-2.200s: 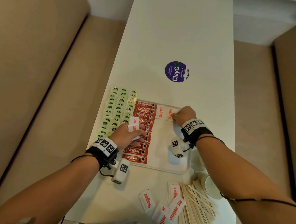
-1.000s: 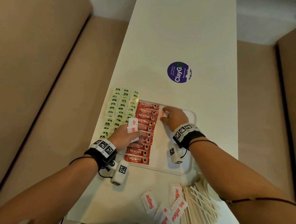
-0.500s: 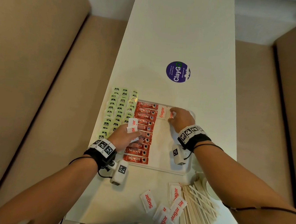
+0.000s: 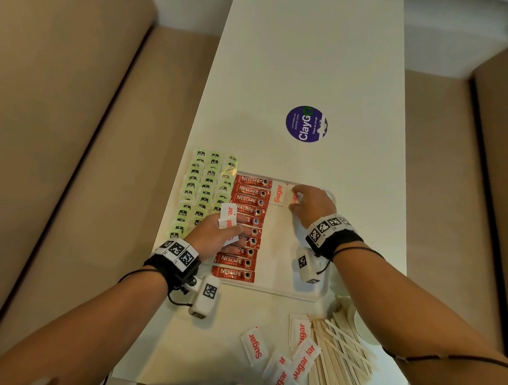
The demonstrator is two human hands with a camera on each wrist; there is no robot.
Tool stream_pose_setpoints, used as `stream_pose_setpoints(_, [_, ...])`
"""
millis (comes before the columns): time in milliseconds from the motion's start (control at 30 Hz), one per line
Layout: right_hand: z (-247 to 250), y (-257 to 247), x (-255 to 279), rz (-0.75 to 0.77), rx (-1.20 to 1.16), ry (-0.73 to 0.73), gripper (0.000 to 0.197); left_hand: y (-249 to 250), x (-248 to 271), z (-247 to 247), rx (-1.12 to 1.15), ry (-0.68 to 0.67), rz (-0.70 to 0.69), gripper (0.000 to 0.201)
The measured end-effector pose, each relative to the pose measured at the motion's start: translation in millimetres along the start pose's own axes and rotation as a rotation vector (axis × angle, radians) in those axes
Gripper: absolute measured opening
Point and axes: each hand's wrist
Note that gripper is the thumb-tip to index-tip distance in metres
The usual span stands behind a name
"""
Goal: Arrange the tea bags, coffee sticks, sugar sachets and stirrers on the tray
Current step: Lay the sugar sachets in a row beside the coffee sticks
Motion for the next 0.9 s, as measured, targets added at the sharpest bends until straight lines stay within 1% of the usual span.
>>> stream_pose_setpoints(133, [2, -2, 3, 0.008, -0.005, 0.024, 0.036, 1, 0, -1, 0.069, -0.029, 0.004, 0.022])
stream_pose_setpoints(200, [0, -3, 5, 0.024, -0.059, 0.036, 0.034, 2, 1, -2, 0.085, -0.039, 0.01, 0.025])
stream_pose_setpoints(300, [-8, -6, 12, 0.058, -0.139, 0.02, 0.036, 3, 1, -3, 0.083, -0.062, 0.016, 0.029])
stream_pose_setpoints(433, [-16, -13, 31, 0.161, -0.176, -0.065, 0.026, 4, 5, -7, 0.022, -0.074, -0.005, 0.019])
stream_pose_setpoints(567, [-26, -20, 55, 0.259, -0.267, -0.208, 0.024, 5, 7, -10, -0.026, -0.019, -0.011, 0.015])
stream_pose_setpoints(633, [-32, -22, 63, 0.288, -0.306, -0.253, 0.024, 5, 8, -12, -0.044, -0.01, -0.021, 0.015])
stream_pose_setpoints(700, [-37, -23, 69, 0.303, -0.333, -0.272, 0.025, 5, 8, -14, -0.064, -0.007, -0.031, 0.017])
stream_pose_setpoints(800, [-43, -23, 74, 0.305, -0.376, -0.282, 0.02, 3, 9, -15, -0.11, -0.015, -0.049, 0.019])
stream_pose_setpoints(900, [-47, -22, 79, 0.306, -0.442, -0.296, 0.022, 0, 9, -15, -0.151, -0.012, -0.057, 0.022])
Point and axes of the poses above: each hand's wrist, its own x-axis away from the middle knuckle, its own z-axis out of the back of the hand, y = z × x, and after that the axes turned 14 degrees about -y, right-handed
